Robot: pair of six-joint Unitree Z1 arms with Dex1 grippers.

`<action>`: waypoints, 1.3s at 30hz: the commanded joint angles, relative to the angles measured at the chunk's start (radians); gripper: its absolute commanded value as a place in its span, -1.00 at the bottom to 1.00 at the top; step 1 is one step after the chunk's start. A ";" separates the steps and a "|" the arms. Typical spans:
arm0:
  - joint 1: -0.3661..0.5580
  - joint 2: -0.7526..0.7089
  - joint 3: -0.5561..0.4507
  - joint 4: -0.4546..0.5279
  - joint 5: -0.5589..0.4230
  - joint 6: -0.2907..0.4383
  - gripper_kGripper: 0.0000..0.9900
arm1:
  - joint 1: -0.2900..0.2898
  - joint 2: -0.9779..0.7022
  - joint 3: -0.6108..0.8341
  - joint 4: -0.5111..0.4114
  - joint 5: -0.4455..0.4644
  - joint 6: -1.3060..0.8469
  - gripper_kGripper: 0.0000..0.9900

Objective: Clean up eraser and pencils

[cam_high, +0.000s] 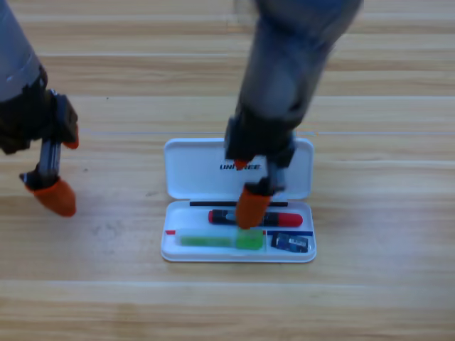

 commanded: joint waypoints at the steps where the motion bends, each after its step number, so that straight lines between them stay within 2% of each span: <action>1: 0.109 -0.020 -0.090 -0.027 -0.041 0.030 0.98 | 0.022 -0.350 0.288 -0.173 0.143 0.067 1.00; 3: 0.158 -0.018 -0.110 -0.052 -0.070 0.054 0.86 | 0.017 -0.450 0.440 -0.307 0.176 0.108 1.00; 6: 0.227 0.012 -0.137 -0.084 -0.126 0.097 0.55 | 0.013 -0.553 0.581 -0.411 0.223 0.159 1.00; 9: 0.295 0.074 -0.185 -0.107 -0.214 0.157 -0.03 | -0.001 -0.630 0.652 -0.462 0.280 0.198 1.00; 13: 0.377 0.167 -0.251 -0.155 -0.348 0.200 -0.99 | -0.026 -0.725 0.750 -0.548 0.294 0.243 1.00; 17: 0.423 0.258 -0.271 -0.198 -0.458 0.200 -1.00 | -0.027 -0.769 0.799 -0.564 0.295 0.258 1.00; 27: 0.434 0.552 -0.361 -0.164 -0.681 0.192 -1.00 | -0.035 -0.754 0.827 -0.567 0.304 0.257 1.00; 33: 0.373 0.672 -0.412 -0.110 -0.765 0.197 -1.00 | -0.035 -0.754 0.830 -0.577 0.306 0.257 1.00; 39: 0.311 0.721 -0.452 -0.075 -0.774 0.200 -1.00 | -0.035 -0.761 0.834 -0.580 0.321 0.258 1.00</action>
